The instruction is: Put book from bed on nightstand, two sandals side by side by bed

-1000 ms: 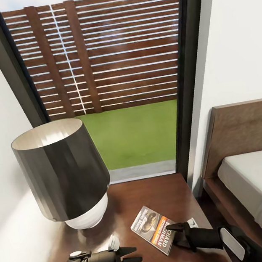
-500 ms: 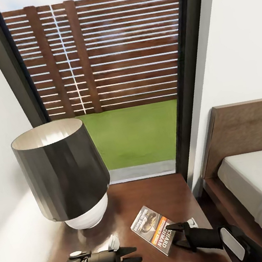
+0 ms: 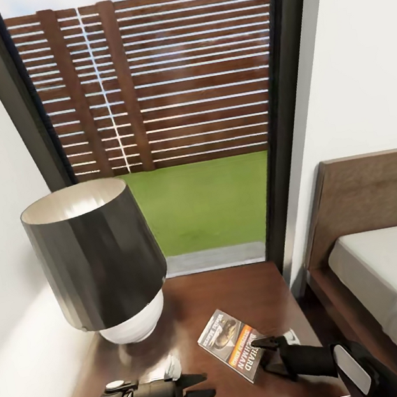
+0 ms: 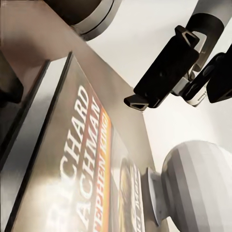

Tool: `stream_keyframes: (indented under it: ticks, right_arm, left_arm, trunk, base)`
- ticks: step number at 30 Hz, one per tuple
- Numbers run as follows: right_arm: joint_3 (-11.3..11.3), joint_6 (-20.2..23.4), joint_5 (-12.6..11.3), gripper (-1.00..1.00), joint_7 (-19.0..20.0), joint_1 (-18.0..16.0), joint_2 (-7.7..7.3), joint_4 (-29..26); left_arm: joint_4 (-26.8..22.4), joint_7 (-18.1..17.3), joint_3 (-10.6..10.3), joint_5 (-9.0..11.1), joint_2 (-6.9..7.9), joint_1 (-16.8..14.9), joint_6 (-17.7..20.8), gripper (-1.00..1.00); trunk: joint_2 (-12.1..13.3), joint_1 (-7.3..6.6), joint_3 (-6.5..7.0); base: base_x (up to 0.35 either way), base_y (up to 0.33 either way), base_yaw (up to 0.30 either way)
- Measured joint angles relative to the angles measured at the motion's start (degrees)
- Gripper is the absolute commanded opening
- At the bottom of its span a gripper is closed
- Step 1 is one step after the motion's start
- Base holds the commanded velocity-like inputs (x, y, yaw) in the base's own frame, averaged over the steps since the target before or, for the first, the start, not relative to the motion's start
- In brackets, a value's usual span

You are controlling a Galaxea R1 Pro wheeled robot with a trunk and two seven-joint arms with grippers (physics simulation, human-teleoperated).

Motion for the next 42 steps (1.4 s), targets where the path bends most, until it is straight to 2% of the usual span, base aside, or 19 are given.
stream_keyframes:
  ticks: [17, 21, 30, 42]
  right_arm:
    - [0.0, 0.0, 0.1, 1.0, 0.0, 0.0, 0.0, 0.0]
    - [0.1, -0.3, 0.9, 1.0, -0.2, 0.0, -0.01, 0.0]
    - [0.1, -0.4, 1.0, 1.0, -0.1, 0.0, -0.06, 0.0]
    - [0.0, -0.8, 0.7, 1.0, 0.1, 0.0, -0.12, -0.1]
  left_arm:
    - [0.0, 0.1, 0.0, 0.0, -0.03, 0.0, 0.0, 1.0]
    - [0.0, 0.1, 0.0, 0.0, -0.08, 0.0, 0.0, 1.0]
    - [0.0, 0.1, 0.0, 0.0, -0.06, 0.0, 0.0, 1.0]
    - [0.0, 0.1, 0.0, 0.0, -0.05, 0.0, 0.0, 1.0]
  trunk:
    - [0.0, -0.02, 0.0]
    - [0.0, -0.13, 0.88]
    - [0.2, -0.36, 2.87]
    - [5.0, -2.99, 5.03]
  base:
    - [-0.014, 0.0, 0.0]
    - [0.0, 0.0, 0.0]
    - [0.0, 0.0, 0.0]
    - [0.0, 0.0, 0.0]
